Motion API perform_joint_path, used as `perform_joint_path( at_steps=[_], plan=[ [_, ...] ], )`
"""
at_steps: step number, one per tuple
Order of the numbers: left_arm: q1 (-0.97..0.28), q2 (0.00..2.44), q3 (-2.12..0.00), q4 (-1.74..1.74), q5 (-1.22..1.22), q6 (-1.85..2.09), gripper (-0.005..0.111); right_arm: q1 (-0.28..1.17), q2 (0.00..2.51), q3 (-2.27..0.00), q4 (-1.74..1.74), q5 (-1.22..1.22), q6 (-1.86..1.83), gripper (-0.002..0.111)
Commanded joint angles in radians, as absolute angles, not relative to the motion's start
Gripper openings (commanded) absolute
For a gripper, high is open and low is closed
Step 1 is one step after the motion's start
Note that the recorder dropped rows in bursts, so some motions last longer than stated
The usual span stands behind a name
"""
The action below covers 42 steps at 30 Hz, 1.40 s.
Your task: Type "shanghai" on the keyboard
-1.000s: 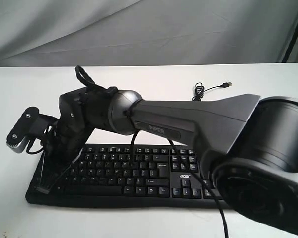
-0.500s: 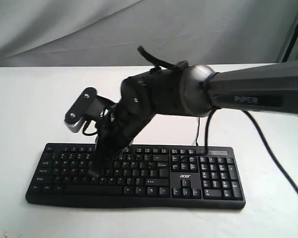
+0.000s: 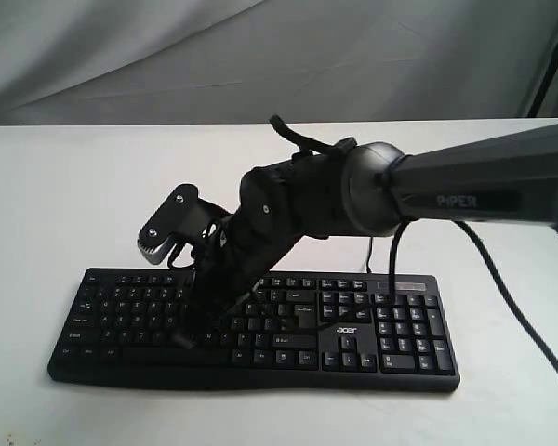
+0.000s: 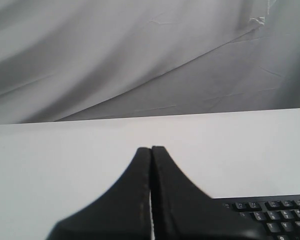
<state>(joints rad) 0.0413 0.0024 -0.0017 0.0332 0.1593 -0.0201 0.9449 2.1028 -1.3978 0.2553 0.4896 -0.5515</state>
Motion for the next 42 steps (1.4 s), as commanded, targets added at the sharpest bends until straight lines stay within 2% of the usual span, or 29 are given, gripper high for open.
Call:
perform_joint_path(
  at_steps=[1, 14, 23, 33, 38, 42],
  plan=[
    [0.035, 0.0, 0.0, 0.031, 0.154, -0.023, 0.0, 0.928, 2.1, -1.393, 0.261, 0.484, -0.552, 0.0],
    [0.035, 0.0, 0.0, 0.031, 0.154, -0.023, 0.0, 0.928, 2.096, -1.31, 0.29, 0.357, -0.577, 0.0],
    [0.035, 0.0, 0.0, 0.031, 0.154, -0.023, 0.0, 0.928, 2.088, -1.31, 0.291, 0.359, -0.578, 0.0],
    [0.035, 0.0, 0.0, 0.031, 0.154, -0.023, 0.0, 0.928, 1.958, -1.308, 0.244, 0.417, -0.568, 0.0],
    [0.035, 0.0, 0.0, 0.031, 0.154, -0.023, 0.0, 0.928, 1.813, -1.178, 0.162, 0.334, -0.472, 0.0],
    [0.035, 0.0, 0.0, 0.031, 0.154, -0.023, 0.0, 0.928, 1.591, -0.968, 0.159, 0.155, -0.428, 0.0]
  ],
)
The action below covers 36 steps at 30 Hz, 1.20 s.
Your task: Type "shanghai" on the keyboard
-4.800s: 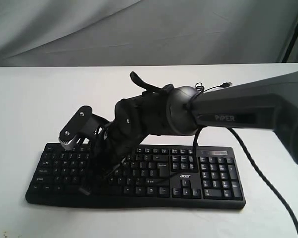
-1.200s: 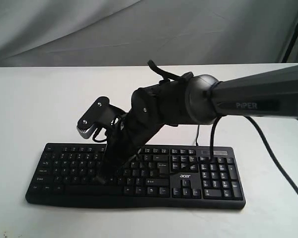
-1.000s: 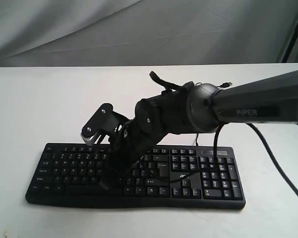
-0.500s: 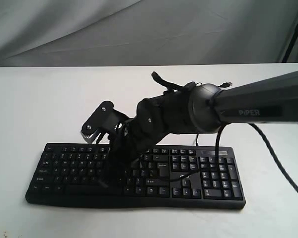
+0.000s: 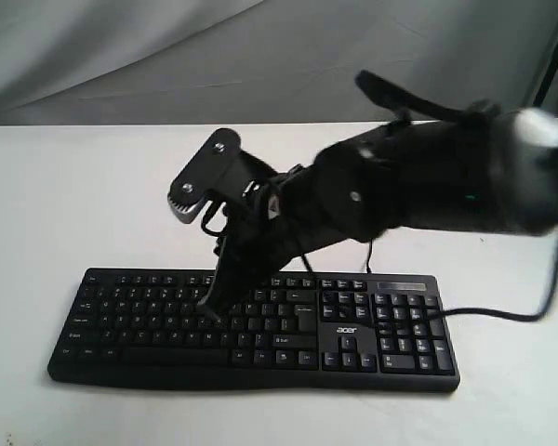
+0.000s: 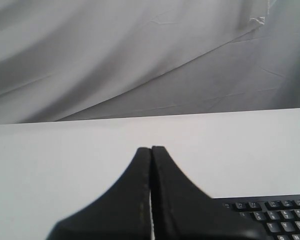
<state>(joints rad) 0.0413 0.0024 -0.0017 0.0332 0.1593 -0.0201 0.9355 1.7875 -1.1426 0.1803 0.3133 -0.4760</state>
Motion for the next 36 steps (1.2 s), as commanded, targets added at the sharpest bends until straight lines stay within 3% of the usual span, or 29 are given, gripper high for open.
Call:
perform_joint_path(
  at_steps=[1, 5, 11, 25, 28, 36],
  plan=[
    [0.035, 0.0, 0.0, 0.031, 0.154, -0.023, 0.0, 0.928, 1.471, -0.881, 0.159, 0.094, -0.414, 0.0],
    [0.035, 0.0, 0.0, 0.031, 0.154, -0.023, 0.0, 0.928, 1.162, -0.699, 0.182, 0.007, -0.411, 0.0],
    [0.035, 0.0, 0.0, 0.031, 0.154, -0.023, 0.0, 0.928, 0.858, -0.636, 0.182, 0.014, -0.418, 0.0],
    [0.035, 0.0, 0.0, 0.031, 0.154, -0.023, 0.0, 0.926, 0.537, -0.635, 0.156, -0.025, -0.418, 0.0],
    [0.035, 0.0, 0.0, 0.031, 0.154, -0.023, 0.0, 0.81, 0.511, -0.606, 0.176, 0.0, -0.378, 0.0],
    [0.035, 0.0, 0.0, 0.031, 0.154, -0.023, 0.0, 0.287, 0.41, -0.397, 0.185, 0.02, -0.177, 0.0]
  ],
)
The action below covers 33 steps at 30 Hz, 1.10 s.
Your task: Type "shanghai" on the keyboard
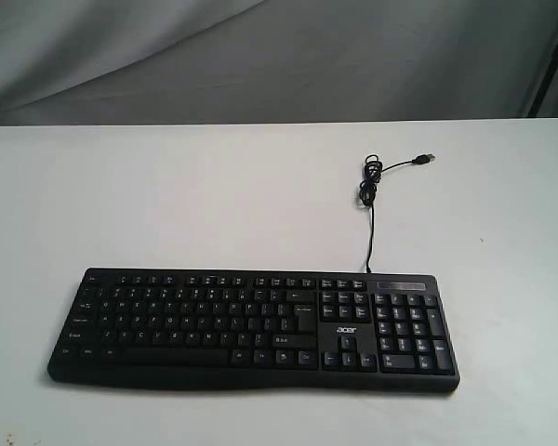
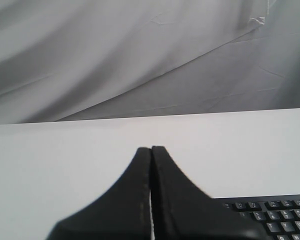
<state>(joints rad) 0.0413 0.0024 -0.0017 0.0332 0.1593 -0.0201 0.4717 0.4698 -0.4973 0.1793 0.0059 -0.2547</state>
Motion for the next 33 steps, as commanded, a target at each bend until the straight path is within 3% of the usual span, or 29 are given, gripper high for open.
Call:
perform_joint_path(
  at_steps=[1, 7, 20, 33],
  plan=[
    [0.035, 0.0, 0.0, 0.031, 0.154, -0.023, 0.0, 0.232, 0.383, -0.361, 0.185, 0.02, -0.155, 0.0],
    [0.035, 0.0, 0.0, 0.031, 0.154, -0.023, 0.0, 0.037, 0.241, -0.18, 0.185, 0.02, -0.12, 0.0],
    [0.035, 0.0, 0.0, 0.031, 0.154, -0.023, 0.0, -0.014, 0.069, -0.006, 0.185, 0.048, -0.04, 0.0],
    [0.035, 0.0, 0.0, 0.031, 0.154, -0.023, 0.0, -0.06, 0.0, 0.0, 0.066, 0.347, -0.037, 0.0]
  ],
)
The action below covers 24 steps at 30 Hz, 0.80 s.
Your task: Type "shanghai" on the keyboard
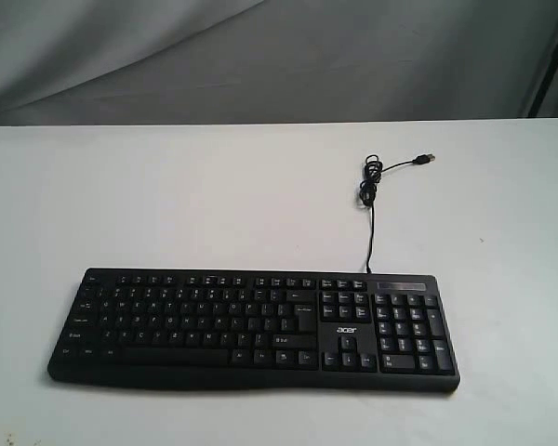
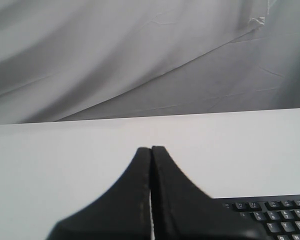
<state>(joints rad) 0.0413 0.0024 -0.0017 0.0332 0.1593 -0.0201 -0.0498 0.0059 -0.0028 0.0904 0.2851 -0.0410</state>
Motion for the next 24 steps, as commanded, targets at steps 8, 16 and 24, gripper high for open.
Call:
perform_joint_path(
  at_steps=[8, 16, 24],
  plan=[
    [0.035, 0.0, 0.0, 0.031, 0.154, -0.023, 0.0, -0.06, 0.0, 0.0, 0.07, 0.345, -0.026, 0.0],
    [0.035, 0.0, 0.0, 0.031, 0.154, -0.023, 0.0, -0.06, 0.0, 0.0, 0.07, 0.345, -0.026, 0.0],
    [0.035, 0.0, 0.0, 0.031, 0.154, -0.023, 0.0, -0.06, 0.0, 0.0, 0.07, 0.345, -0.026, 0.0]
  ],
)
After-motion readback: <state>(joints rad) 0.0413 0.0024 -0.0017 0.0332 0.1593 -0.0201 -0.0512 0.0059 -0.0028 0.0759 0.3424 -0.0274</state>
